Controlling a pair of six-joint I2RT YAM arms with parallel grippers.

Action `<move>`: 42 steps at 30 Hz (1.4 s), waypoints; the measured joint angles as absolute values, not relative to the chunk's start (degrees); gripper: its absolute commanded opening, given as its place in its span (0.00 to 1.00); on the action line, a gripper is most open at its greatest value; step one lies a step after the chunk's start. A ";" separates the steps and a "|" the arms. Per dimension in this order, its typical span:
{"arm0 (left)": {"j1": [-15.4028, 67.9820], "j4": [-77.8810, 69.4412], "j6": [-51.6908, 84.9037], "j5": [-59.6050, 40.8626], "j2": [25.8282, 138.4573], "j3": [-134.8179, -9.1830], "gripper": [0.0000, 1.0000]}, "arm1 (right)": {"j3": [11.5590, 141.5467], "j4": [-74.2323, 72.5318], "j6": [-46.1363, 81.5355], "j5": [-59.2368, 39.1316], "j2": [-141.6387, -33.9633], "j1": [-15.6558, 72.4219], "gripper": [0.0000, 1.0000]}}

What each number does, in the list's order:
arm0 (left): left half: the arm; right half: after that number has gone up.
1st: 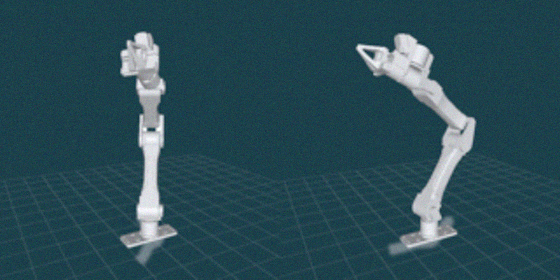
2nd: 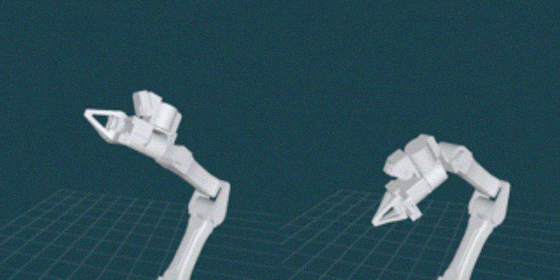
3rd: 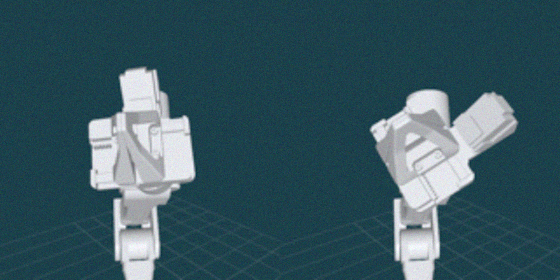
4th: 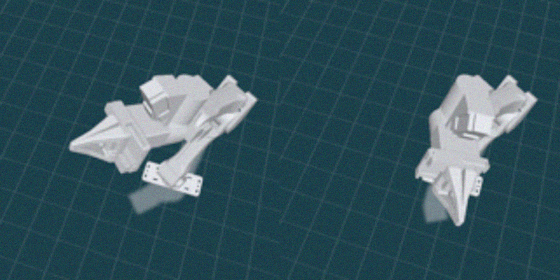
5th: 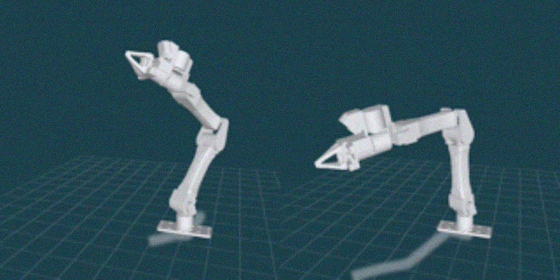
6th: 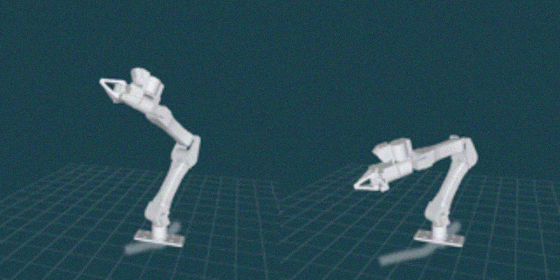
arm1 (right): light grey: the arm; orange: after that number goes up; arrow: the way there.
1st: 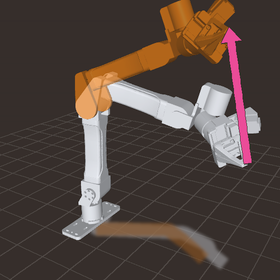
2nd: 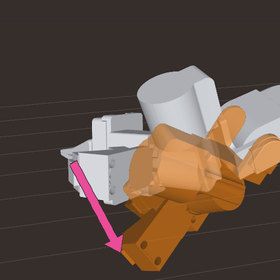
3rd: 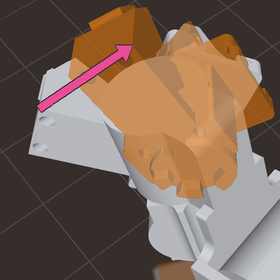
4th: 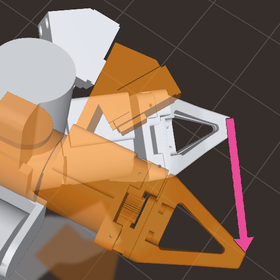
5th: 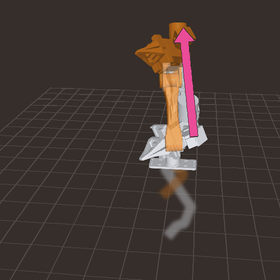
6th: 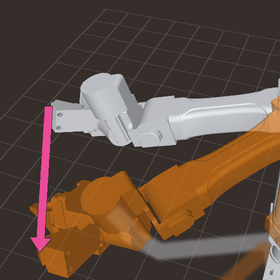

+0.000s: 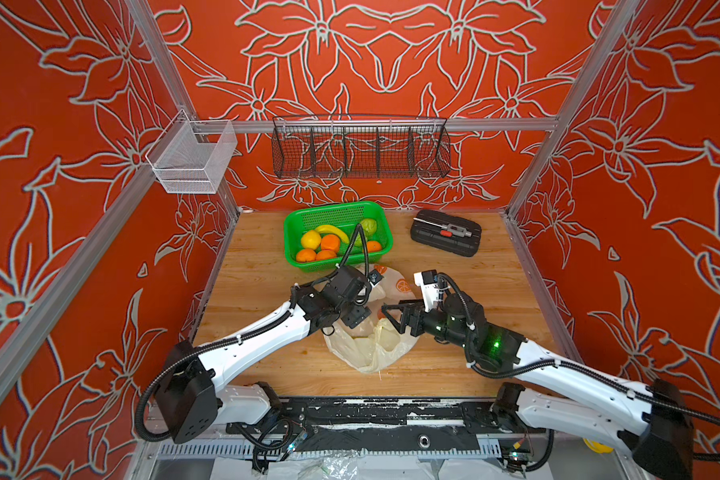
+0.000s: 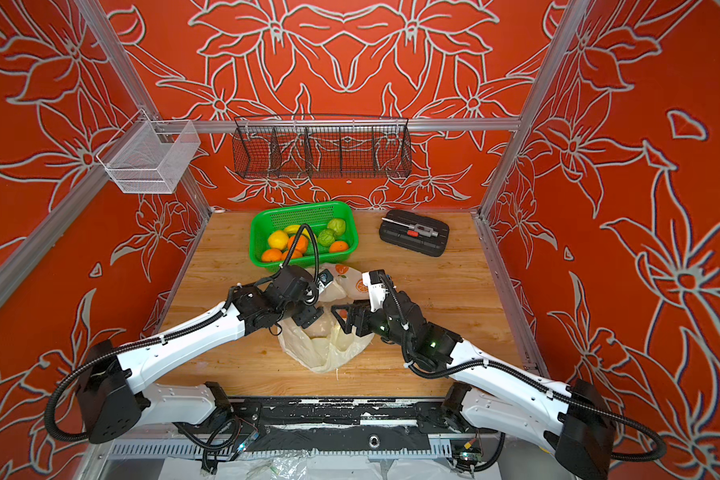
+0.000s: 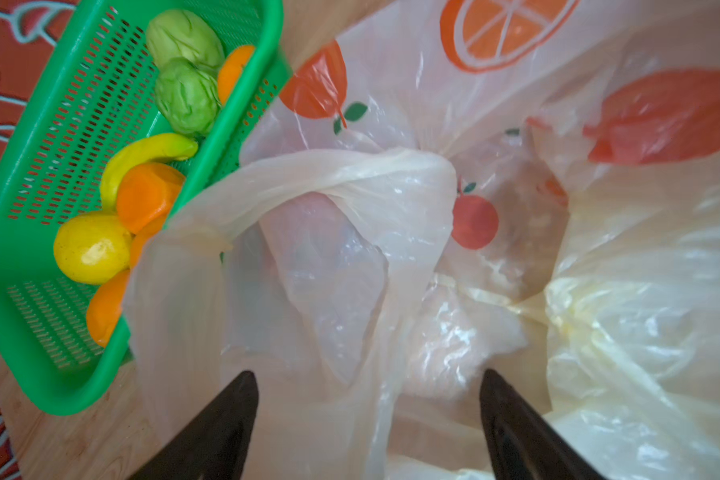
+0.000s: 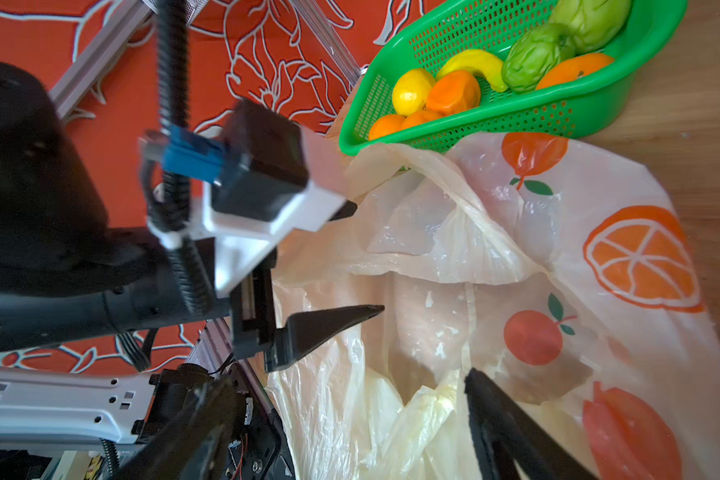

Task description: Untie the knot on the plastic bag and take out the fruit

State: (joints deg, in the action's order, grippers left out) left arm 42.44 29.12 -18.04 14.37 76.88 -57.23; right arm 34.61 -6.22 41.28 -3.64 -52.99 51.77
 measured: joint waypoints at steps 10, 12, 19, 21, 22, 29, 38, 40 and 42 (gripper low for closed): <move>42.87 28.93 -18.59 24.29 86.21 -57.56 0.18 | 33.56 -5.85 40.99 -1.39 -50.83 51.77 0.89; 42.87 27.79 -17.32 24.03 85.54 -57.54 0.07 | 33.56 -5.85 40.97 -1.45 -50.96 51.77 0.89; 42.78 26.11 -10.07 20.25 79.77 -58.11 0.00 | 33.58 -6.42 41.01 -3.22 -52.99 51.79 0.86; 42.57 26.24 -7.70 19.00 78.94 -59.13 0.00 | 33.63 -6.96 41.17 -3.86 -54.06 52.03 0.85; 42.37 26.39 -6.68 18.41 78.83 -59.77 0.00 | 33.69 -7.14 41.34 -3.92 -54.78 52.27 0.85; 40.77 30.44 0.89 16.29 79.24 -65.58 0.00 | 33.82 -11.81 44.01 -4.05 -61.25 54.76 0.84; 39.83 32.01 7.01 11.97 78.46 -65.95 0.00 | 33.67 -22.70 50.94 0.08 -74.30 56.45 0.85; 39.83 31.83 8.19 10.37 77.08 -64.38 0.00 | 33.67 -24.80 52.73 1.78 -77.45 56.45 0.88; 39.83 31.64 9.30 9.19 75.37 -62.52 0.03 | 33.76 -25.91 54.11 3.66 -80.09 56.45 0.91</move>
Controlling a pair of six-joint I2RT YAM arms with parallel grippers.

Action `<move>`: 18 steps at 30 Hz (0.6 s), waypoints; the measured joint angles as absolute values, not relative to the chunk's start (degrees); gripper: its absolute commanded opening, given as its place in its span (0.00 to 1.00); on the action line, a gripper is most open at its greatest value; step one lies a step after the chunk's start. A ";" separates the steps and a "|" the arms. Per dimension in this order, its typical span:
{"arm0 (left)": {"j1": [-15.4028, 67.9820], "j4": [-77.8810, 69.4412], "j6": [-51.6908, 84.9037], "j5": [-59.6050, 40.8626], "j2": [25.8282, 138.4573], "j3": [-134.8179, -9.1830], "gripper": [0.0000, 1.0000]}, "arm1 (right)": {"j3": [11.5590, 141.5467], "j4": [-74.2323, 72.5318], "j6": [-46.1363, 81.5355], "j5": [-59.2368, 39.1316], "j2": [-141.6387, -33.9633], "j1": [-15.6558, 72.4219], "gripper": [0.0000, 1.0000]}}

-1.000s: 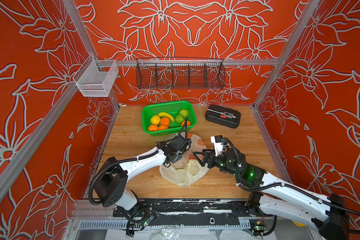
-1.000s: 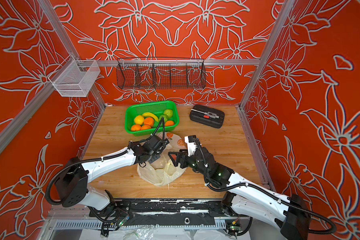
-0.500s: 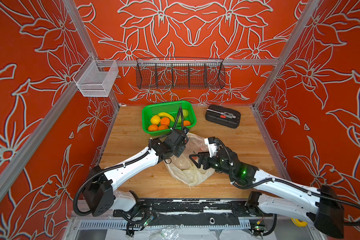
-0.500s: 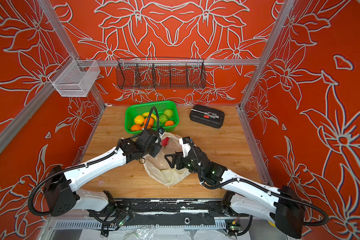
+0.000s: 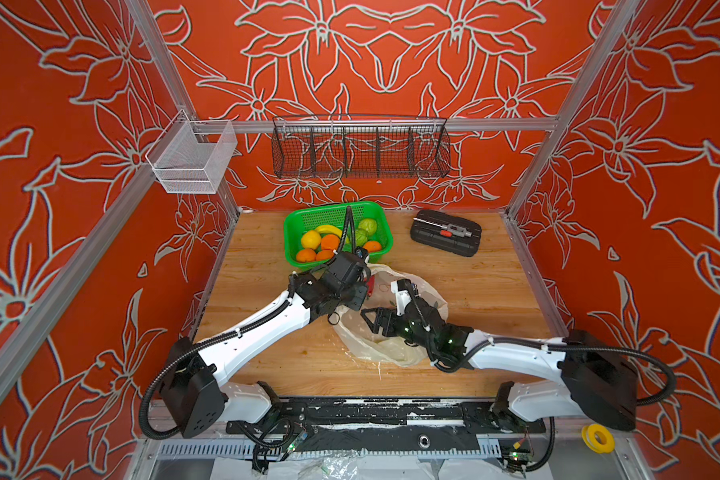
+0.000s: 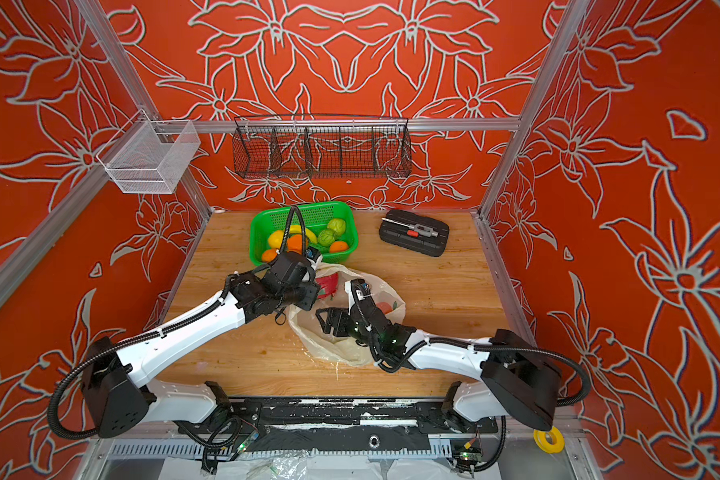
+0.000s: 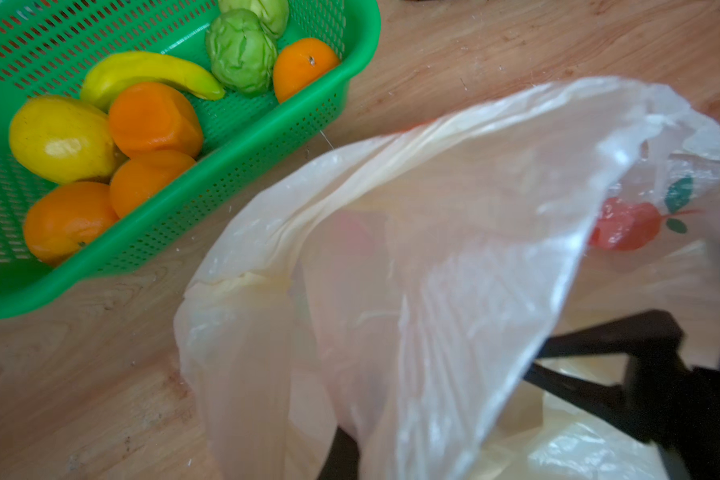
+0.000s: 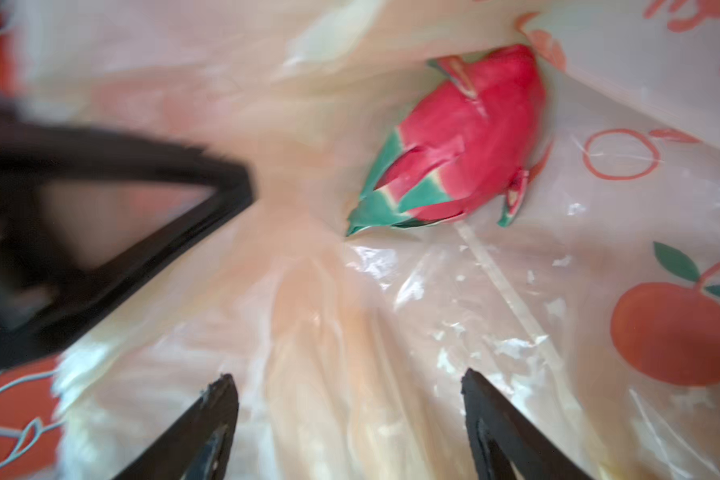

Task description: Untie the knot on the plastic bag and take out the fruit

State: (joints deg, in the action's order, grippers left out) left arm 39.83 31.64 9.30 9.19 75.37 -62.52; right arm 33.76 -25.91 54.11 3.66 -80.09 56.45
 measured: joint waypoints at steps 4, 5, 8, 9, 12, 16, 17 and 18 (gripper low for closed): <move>39.83 31.64 11.94 7.35 72.10 -59.44 0.07 | 34.39 -28.53 56.47 7.35 -84.90 56.31 0.94; 39.83 31.64 12.80 6.85 71.31 -58.85 0.08 | 34.79 -29.56 57.01 8.16 -86.19 56.23 0.95; 39.83 31.24 15.35 4.64 68.88 -57.10 0.11 | 35.88 -33.52 57.84 9.89 -89.86 56.21 0.97; 39.83 30.68 16.32 3.70 68.07 -56.34 0.12 | 36.21 -35.35 58.00 10.35 -91.22 56.21 0.97; 39.83 27.64 19.11 0.25 65.63 -53.15 0.17 | 37.01 -40.58 58.11 11.60 -94.94 55.92 0.97; 39.86 25.15 22.57 -2.55 63.35 -49.34 0.26 | 38.50 -45.08 58.19 12.10 -99.39 55.24 0.97; 39.86 25.08 23.16 -2.70 62.81 -48.75 0.30 | 38.83 -46.37 58.24 12.08 -100.57 54.96 0.97; 39.86 25.15 23.75 -2.72 62.19 -48.36 0.37 | 39.00 -47.68 58.30 12.05 -101.60 54.72 0.97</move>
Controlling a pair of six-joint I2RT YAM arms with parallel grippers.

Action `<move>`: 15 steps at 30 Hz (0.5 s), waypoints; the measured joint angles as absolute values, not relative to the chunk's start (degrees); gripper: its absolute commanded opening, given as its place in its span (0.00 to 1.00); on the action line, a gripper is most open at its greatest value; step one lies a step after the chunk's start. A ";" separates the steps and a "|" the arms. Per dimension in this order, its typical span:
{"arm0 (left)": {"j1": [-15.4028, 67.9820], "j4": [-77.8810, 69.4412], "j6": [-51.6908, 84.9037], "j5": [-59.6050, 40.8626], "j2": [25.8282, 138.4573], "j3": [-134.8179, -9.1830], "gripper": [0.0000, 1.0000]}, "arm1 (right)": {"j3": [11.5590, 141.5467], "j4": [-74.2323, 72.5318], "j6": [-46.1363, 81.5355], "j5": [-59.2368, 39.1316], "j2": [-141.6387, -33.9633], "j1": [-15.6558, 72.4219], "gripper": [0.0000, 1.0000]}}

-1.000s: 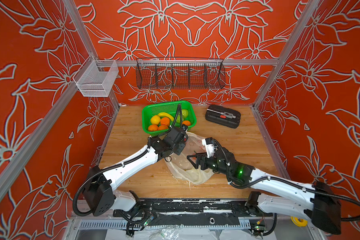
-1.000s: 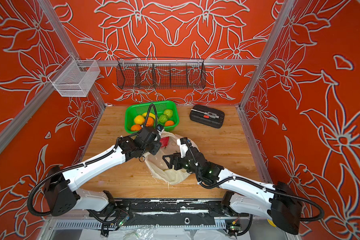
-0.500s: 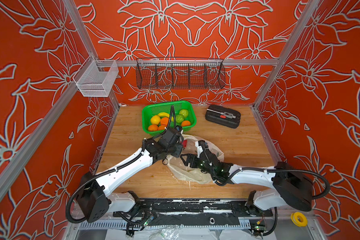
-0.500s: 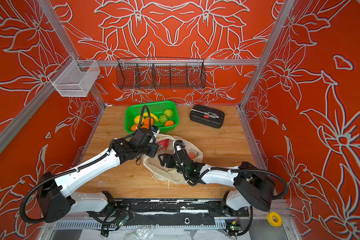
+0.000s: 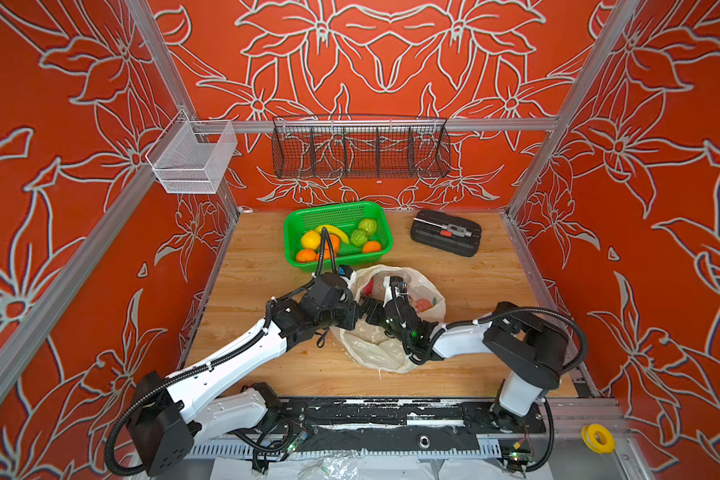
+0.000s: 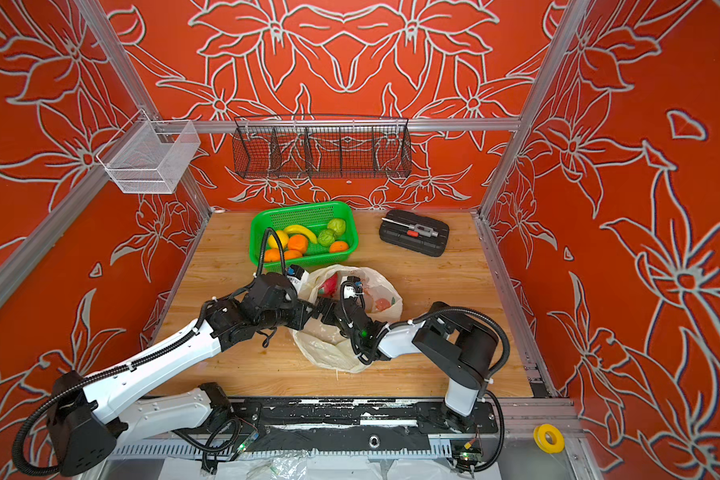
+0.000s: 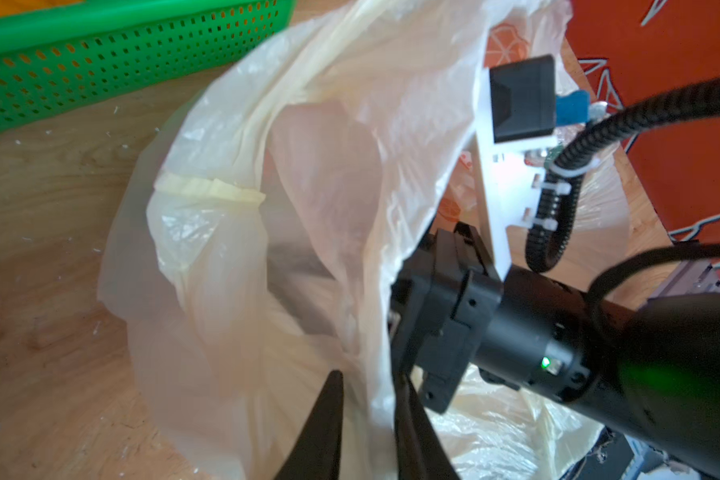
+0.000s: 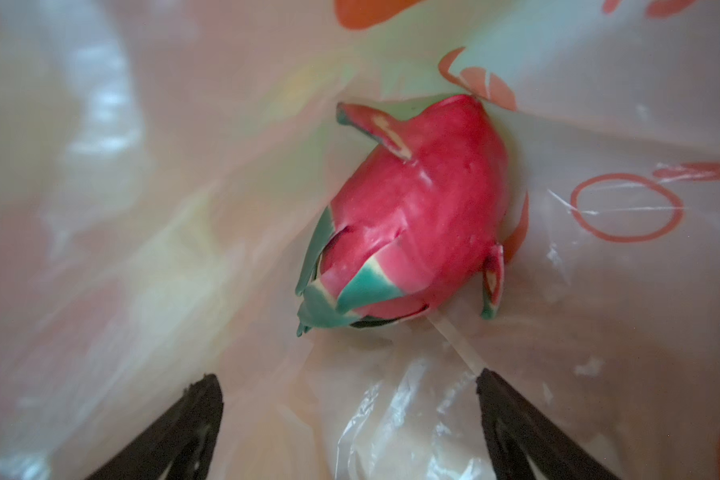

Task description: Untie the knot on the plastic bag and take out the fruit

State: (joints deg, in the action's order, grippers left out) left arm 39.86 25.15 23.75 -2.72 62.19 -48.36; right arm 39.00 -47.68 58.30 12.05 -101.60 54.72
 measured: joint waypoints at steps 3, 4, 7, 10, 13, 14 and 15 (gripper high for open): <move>39.86 25.61 24.93 -2.22 59.27 -47.92 0.57 | 39.03 -50.72 58.61 12.05 -103.92 54.15 0.97; 39.86 25.78 25.26 -1.74 57.76 -47.92 0.60 | 39.03 -51.44 58.81 12.05 -104.47 53.95 0.96; 39.83 26.24 26.70 1.10 51.92 -47.92 0.63 | 39.03 -53.43 59.22 11.92 -105.75 53.32 0.96; 38.92 26.02 28.23 4.62 46.41 -47.88 0.63 | 39.03 -54.15 59.53 11.38 -106.13 52.75 0.96; 33.28 26.00 29.45 5.78 44.05 -47.88 0.62 | 39.03 -54.50 59.96 11.05 -106.13 52.38 0.96; 30.13 25.96 29.67 5.39 44.05 -47.88 0.61 | 39.03 -54.50 60.25 10.94 -106.13 52.16 0.96; 27.51 25.98 29.82 4.99 44.75 -47.88 0.60 | 39.03 -54.50 60.49 10.63 -106.15 51.94 0.95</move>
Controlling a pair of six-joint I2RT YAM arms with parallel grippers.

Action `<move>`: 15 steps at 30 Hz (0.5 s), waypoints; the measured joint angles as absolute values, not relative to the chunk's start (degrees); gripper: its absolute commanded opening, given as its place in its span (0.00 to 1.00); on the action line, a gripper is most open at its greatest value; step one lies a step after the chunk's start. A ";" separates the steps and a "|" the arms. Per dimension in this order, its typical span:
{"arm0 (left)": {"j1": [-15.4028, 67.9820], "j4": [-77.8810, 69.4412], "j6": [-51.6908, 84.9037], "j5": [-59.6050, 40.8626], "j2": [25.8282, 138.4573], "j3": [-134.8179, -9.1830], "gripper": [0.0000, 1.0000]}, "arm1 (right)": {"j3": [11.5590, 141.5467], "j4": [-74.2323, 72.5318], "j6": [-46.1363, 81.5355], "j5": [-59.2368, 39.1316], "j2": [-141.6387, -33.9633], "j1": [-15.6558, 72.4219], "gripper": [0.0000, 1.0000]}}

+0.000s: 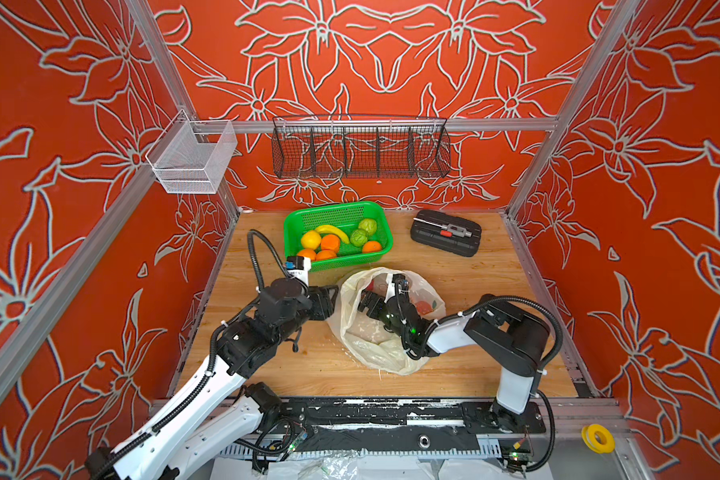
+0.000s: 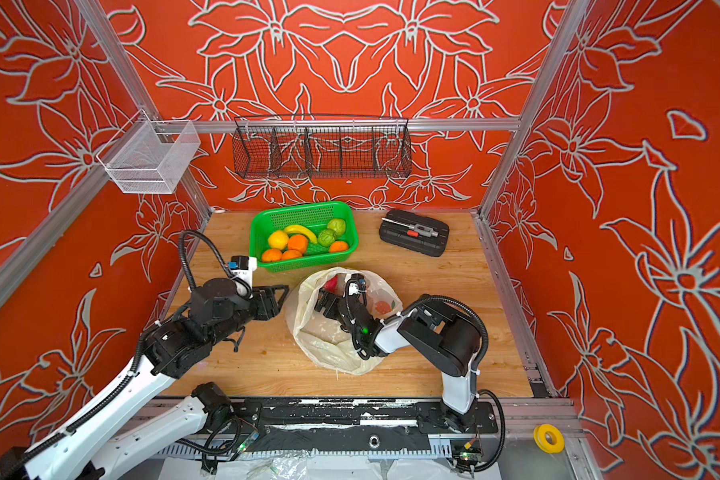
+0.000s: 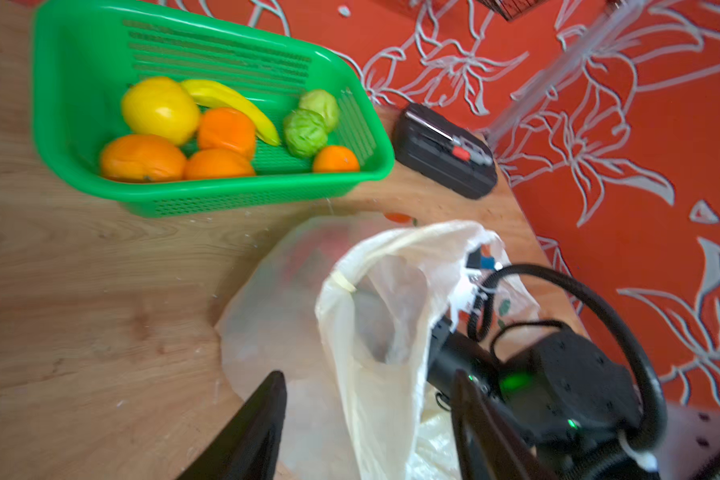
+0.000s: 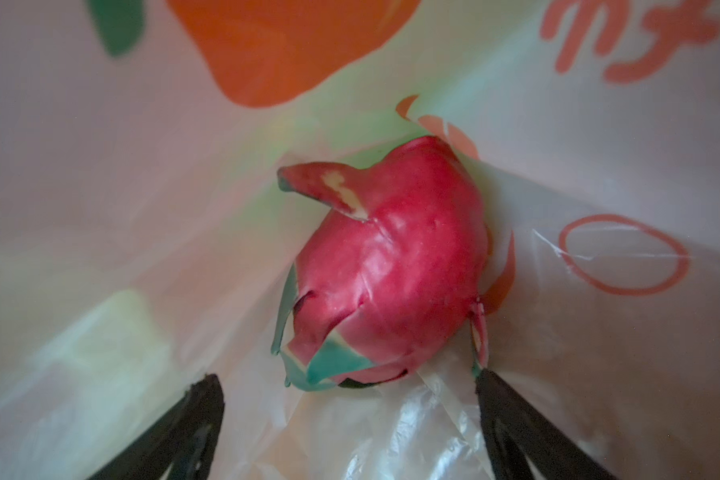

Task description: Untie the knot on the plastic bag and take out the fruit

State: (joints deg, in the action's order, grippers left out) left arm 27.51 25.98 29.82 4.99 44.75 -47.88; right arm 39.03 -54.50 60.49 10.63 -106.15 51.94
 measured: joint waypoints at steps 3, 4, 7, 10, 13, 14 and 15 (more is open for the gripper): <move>20.91 24.86 29.71 2.31 49.39 -47.72 0.57 | 39.05 -54.52 61.34 10.02 -106.37 51.40 0.95; 19.25 24.18 29.63 1.23 51.16 -47.57 0.56 | 39.05 -54.50 61.82 9.85 -106.52 51.16 0.94; 15.38 20.95 29.45 -2.35 58.67 -46.13 0.56 | 39.24 -54.50 62.94 8.91 -107.15 50.28 0.94; 14.02 17.04 29.36 -4.12 64.20 -42.85 0.60 | 39.70 -54.46 63.70 7.88 -107.85 49.43 0.94; 13.91 12.71 29.39 -5.80 67.18 -39.51 0.61 | 40.53 -54.48 64.47 6.59 -108.71 48.66 0.94; 13.91 11.73 29.41 -6.28 68.20 -39.18 0.62 | 40.99 -54.52 64.79 6.26 -109.12 48.42 0.94; 13.91 10.85 29.36 -6.68 69.21 -39.16 0.62 | 41.43 -54.65 65.06 5.93 -109.62 48.21 0.95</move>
State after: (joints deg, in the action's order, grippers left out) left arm 13.91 10.85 29.36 -6.68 69.21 -39.16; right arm 41.43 -54.65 65.06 5.93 -109.62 48.21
